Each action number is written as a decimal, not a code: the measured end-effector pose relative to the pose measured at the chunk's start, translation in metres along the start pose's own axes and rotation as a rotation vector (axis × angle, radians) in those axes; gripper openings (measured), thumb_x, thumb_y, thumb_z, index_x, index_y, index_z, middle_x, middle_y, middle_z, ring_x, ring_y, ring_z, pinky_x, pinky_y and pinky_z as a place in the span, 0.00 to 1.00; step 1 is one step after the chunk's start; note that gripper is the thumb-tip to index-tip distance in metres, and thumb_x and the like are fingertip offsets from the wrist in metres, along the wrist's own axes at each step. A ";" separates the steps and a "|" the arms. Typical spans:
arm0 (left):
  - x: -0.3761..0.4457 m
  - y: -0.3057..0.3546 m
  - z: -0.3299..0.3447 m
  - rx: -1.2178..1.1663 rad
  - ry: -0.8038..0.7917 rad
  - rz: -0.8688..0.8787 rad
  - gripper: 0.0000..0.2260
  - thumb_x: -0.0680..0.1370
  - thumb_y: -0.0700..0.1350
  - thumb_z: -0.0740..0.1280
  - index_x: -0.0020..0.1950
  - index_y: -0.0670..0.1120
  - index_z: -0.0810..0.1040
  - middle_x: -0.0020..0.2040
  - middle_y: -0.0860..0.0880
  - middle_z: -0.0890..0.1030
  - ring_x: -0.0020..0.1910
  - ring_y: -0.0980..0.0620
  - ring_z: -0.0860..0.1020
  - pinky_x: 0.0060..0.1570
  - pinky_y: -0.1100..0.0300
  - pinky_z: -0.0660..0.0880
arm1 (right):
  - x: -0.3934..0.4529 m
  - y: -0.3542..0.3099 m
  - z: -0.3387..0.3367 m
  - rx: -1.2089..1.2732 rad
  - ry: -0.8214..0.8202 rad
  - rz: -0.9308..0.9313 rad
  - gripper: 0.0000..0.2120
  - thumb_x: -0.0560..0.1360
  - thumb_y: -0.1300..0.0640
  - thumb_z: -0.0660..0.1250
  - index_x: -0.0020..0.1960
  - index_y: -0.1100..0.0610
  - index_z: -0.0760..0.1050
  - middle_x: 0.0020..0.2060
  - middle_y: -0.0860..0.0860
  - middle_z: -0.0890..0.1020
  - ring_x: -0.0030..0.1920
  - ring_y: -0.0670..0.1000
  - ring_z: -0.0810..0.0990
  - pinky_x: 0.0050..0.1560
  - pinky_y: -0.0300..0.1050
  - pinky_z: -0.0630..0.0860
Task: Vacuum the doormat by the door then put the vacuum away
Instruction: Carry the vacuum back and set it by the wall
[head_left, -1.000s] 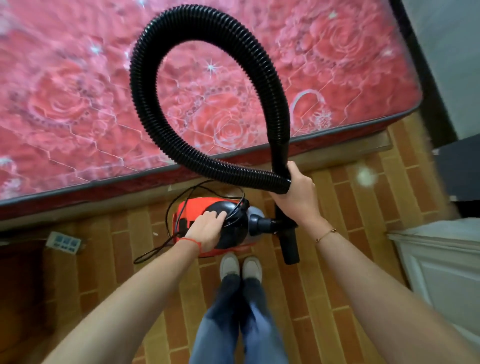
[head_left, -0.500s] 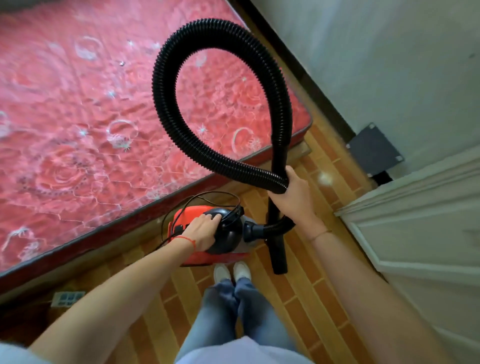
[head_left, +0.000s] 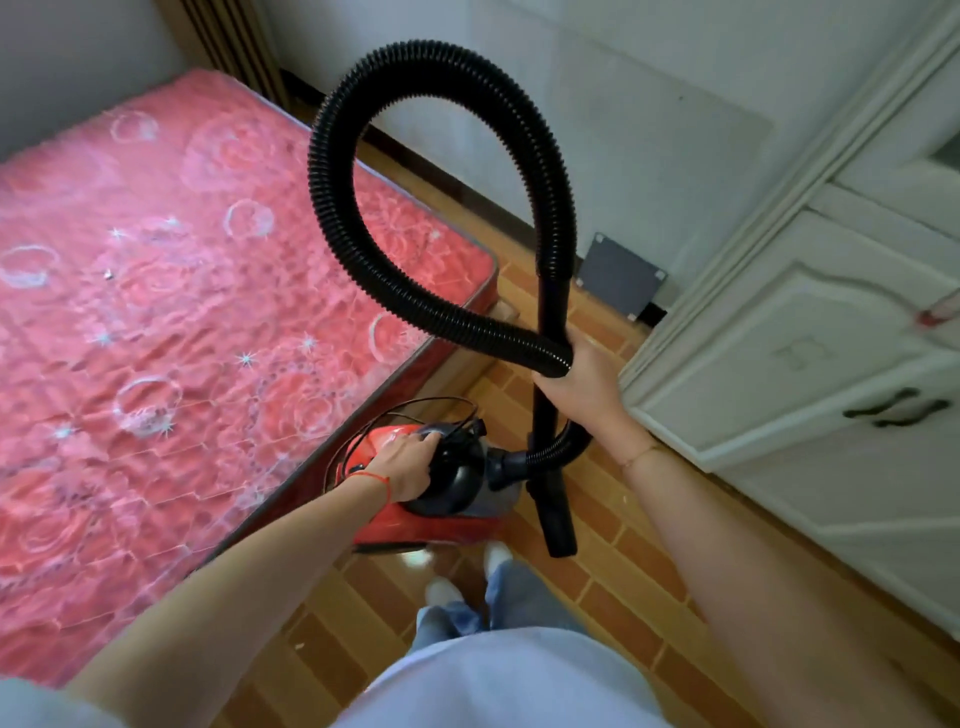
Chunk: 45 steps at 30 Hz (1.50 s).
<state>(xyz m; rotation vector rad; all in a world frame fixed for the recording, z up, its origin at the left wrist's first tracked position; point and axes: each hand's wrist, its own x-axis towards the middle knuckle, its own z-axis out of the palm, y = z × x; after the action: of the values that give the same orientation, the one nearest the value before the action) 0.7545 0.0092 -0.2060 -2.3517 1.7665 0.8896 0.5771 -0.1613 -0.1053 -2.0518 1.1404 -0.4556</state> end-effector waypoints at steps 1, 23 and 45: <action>0.006 0.004 -0.005 0.011 0.001 0.018 0.18 0.72 0.39 0.62 0.62 0.44 0.72 0.60 0.41 0.77 0.58 0.38 0.74 0.55 0.48 0.72 | 0.001 0.002 -0.005 0.002 0.025 0.009 0.16 0.72 0.56 0.70 0.59 0.53 0.75 0.43 0.46 0.82 0.44 0.48 0.80 0.43 0.45 0.78; 0.236 0.089 -0.135 0.193 -0.058 0.226 0.19 0.73 0.43 0.66 0.64 0.46 0.72 0.57 0.43 0.77 0.56 0.41 0.76 0.49 0.51 0.74 | 0.166 0.090 -0.118 0.061 0.256 0.190 0.17 0.72 0.54 0.71 0.59 0.53 0.74 0.43 0.47 0.81 0.44 0.49 0.81 0.45 0.47 0.80; 0.568 0.135 -0.269 0.468 -0.215 0.406 0.29 0.76 0.40 0.63 0.76 0.43 0.58 0.66 0.40 0.72 0.64 0.40 0.71 0.60 0.50 0.69 | 0.427 0.181 -0.165 0.031 0.513 0.381 0.16 0.70 0.56 0.73 0.56 0.53 0.73 0.38 0.47 0.81 0.39 0.49 0.82 0.38 0.47 0.81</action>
<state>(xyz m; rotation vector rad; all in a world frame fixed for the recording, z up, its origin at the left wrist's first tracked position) 0.8391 -0.6282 -0.2191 -1.5873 2.1096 0.6371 0.6042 -0.6513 -0.1472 -1.6740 1.7696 -0.8248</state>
